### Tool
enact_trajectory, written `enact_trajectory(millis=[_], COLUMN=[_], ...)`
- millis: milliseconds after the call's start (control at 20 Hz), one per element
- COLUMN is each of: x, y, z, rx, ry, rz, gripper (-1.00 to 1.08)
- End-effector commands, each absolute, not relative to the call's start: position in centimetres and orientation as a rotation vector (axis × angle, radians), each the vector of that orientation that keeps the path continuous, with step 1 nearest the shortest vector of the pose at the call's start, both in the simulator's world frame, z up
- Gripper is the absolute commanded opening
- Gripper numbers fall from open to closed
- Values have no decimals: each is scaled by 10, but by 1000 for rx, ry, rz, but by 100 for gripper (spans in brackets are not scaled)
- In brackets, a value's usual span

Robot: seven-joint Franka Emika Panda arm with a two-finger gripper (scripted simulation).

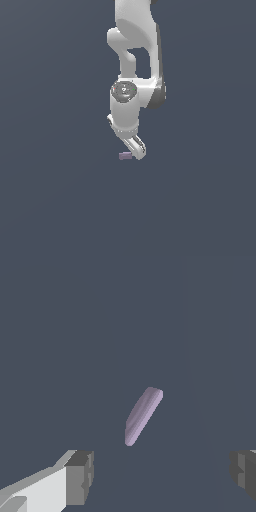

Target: Pick up the object and move it to a goal position.

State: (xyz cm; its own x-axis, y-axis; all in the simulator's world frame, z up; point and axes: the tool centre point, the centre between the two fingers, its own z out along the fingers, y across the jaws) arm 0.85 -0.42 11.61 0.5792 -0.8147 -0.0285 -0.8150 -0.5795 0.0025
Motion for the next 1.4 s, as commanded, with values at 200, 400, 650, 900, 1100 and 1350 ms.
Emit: enact_trajectory(millis=[200,400,650,900,1100,1350], x=[12,15,17,19,20,20], y=[-6,-8,-9,-10,-11,-11], z=[107,102,96,92,90,89], rx=[-2642,-2546,-2436,-2354,-2313,-2294], ry=[1687,1833,1981,2079,2126,2147], rz=[31,23,14,6,2,0], gripper=[100,100,100,100,100,100])
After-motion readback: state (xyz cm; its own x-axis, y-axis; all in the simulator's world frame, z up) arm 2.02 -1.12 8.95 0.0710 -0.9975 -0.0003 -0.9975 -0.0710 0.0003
